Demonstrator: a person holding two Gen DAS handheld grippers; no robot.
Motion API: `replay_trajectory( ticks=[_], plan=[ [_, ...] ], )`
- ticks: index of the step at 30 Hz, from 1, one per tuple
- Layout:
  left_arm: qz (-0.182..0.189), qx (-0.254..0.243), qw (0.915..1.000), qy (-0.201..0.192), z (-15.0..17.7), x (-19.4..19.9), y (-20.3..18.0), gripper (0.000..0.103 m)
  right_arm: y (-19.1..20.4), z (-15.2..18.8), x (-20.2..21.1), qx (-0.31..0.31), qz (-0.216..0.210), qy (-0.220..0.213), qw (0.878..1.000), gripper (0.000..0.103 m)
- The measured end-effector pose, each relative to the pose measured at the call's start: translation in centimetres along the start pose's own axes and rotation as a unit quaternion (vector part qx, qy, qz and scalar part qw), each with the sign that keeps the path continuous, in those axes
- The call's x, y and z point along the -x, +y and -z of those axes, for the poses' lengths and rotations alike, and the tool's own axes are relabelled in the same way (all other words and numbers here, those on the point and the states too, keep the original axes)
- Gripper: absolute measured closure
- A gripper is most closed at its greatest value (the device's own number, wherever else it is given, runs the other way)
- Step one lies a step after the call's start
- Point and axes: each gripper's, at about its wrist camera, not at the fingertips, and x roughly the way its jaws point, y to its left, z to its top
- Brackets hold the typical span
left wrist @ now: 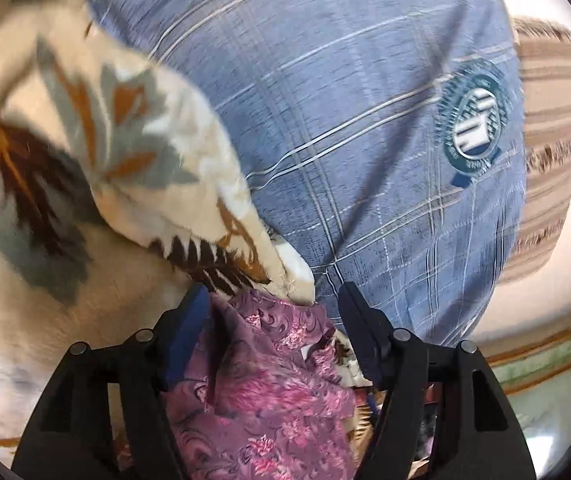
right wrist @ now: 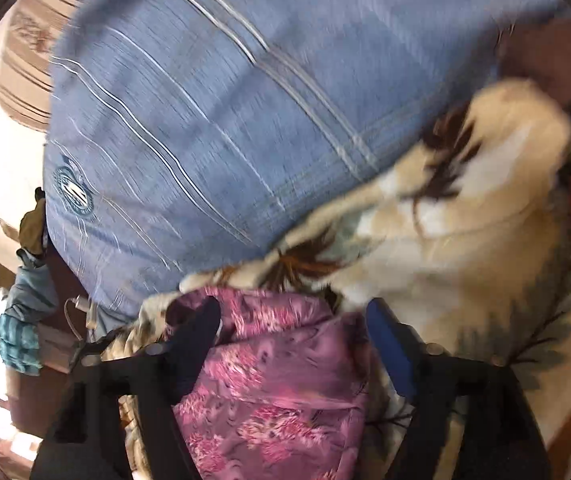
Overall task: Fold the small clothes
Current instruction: 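Lift the blouse with both grippers and fold it toward the pillow, then lower the folded blouse onto the blanket and open both grippers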
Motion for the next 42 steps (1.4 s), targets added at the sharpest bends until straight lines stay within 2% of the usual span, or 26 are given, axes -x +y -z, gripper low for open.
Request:
replay_trajectory(
  ticks=[2, 4, 6, 8, 10, 11, 12, 13, 14, 15, 17, 19, 21, 22, 24, 26, 27, 28, 29, 31, 32, 33, 34, 38, 40, 42],
  plan=[
    [-0.004, -0.014, 0.9998, 0.011, 0.6, 0.4, -0.7, 0.037, 0.5, 0.1, 1.4, 0.006, -0.008, -0.007, 1.0, 0.025],
    [-0.041, -0.055, 0.9969, 0.041, 1.4, -0.3, -1.9, 0.037, 0.6, 0.4, 2.4, 0.008, -0.006, -0.004, 1.0, 0.025],
    [-0.108, -0.103, 0.9859, 0.075, 3.0, -1.3, -3.0, 0.037, 1.2, 1.3, 2.1, 0.037, 0.012, 0.029, 0.999, 0.025],
    [-0.12, -0.111, 0.9816, 0.099, 3.8, -2.7, -2.7, 0.037, 1.1, 2.1, 0.8, 0.051, 0.046, 0.062, 0.996, 0.027],
    [-0.138, -0.114, 0.9764, 0.121, 4.1, -4.1, -2.2, 0.037, 0.3, 2.6, -1.1, 0.051, 0.064, 0.088, 0.993, 0.036],
    [-0.143, -0.117, 0.9755, 0.119, 4.2, -4.4, -2.0, 0.04, -0.3, 2.9, -2.2, 0.042, 0.069, 0.102, 0.992, 0.053],
    [-0.146, -0.12, 0.9747, 0.119, 4.3, -4.5, -1.9, 0.047, -0.7, 3.0, -2.8, 0.03, 0.073, 0.111, 0.991, 0.084],
    [-0.146, -0.121, 0.9746, 0.119, 4.2, -4.5, -1.8, 0.055, -0.9, 3.0, -3.1, 0.023, 0.069, 0.116, 0.991, 0.091],
    [-0.14, -0.116, 0.9764, 0.117, 4.0, -4.3, -1.7, 0.078, -0.8, 3.0, -3.2, 0.02, 0.056, 0.122, 0.991, 0.092],
    [-0.131, -0.104, 0.9794, 0.113, 3.6, -4.0, -1.5, 0.09, -0.4, 2.8, -3.1, 0.031, 0.047, 0.122, 0.991, 0.095],
    [-0.086, -0.059, 0.9876, 0.117, 2.4, -3.3, -0.7, 0.092, 0.1, 2.1, -1.9, 0.036, 0.014, 0.111, 0.993, 0.095],
    [-0.018, -0.001, 0.9937, 0.11, 0.9, -3.4, 0.2, 0.093, -0.2, 1.5, -1.0, 0.017, -0.03, 0.1, 0.994, 0.096],
    [0.06, 0.055, 0.9927, 0.089, -0.7, -3.4, 1.7, 0.093, -0.9, 0.8, -0.6, -0.008, -0.054, 0.08, 0.995, 0.097],
    [0.078, 0.077, 0.9905, 0.083, -1.1, -3.5, 2.6, 0.092, -1.2, 0.5, -0.6, -0.019, -0.059, 0.071, 0.996, 0.097],
    [0.058, 0.115, 0.988, 0.085, -1.0, -4.1, 4.6, 0.091, -1.8, 0.4, -1.3, -0.047, -0.071, 0.054, 0.995, 0.097],
    [0.03, 0.126, 0.9887, 0.075, -0.8, -4.5, 5.6, 0.088, -2.6, 0.6, -2.4, -0.072, -0.046, 0.049, 0.995, 0.087],
    [0.006, 0.124, 0.9901, 0.066, -0.9, -4.3, 5.8, 0.074, -3.0, 0.8, -2.9, -0.078, -0.031, 0.051, 0.995, 0.075],
    [-0.006, 0.116, 0.9915, 0.059, -0.9, -4.2, 5.7, 0.066, -3.5, 0.9, -3.5, -0.082, -0.02, 0.058, 0.995, 0.069],
    [-0.01, 0.105, 0.9931, 0.051, -0.9, -4.2, 5.3, 0.055, -3.9, 1.0, -3.7, -0.089, -0.012, 0.064, 0.994, 0.062],
    [0.015, 0.089, 0.9956, 0.021, -1.5, -2.7, 4.4, 0.049, -4.3, 0.8, -2.8, -0.099, -0.012, 0.041, 0.994, 0.061],
    [0.025, 0.086, 0.996, 0.006, -1.6, -2.0, 4.0, 0.042, -4.2, 0.5, -2.0, -0.098, -0.015, 0.022, 0.995, 0.056],
    [0.03, 0.08, 0.9963, -0.01, -1.7, -1.3, 3.6, 0.04, -4.0, 0.4, -1.3, -0.092, -0.014, 0.005, 0.996, 0.049],
    [0.022, 0.066, 0.9975, -0.015, -1.6, -0.8, 3.0, 0.04, -3.5, 0.2, -0.4, -0.08, -0.009, -0.011, 0.997, 0.049],
    [-0.023, -0.029, 0.999, 0.024, 0.1, -2.3, -1.0, 0.04, 0.8, 0.8, -0.5, 0.022, -0.013, 0.044, 0.999, 0.049],
    [-0.04, -0.101, 0.9922, 0.06, 2.0, -4.0, -3.7, 0.04, 3.2, 1.9, -1.6, 0.061, -0.01, 0.087, 0.994, 0.049],
    [-0.033, -0.134, 0.9858, 0.095, 4.1, -6.0, -5.4, 0.04, 5.3, 3.1, -4.0, 0.079, -0.004, 0.138, 0.987, 0.049]
  ],
)
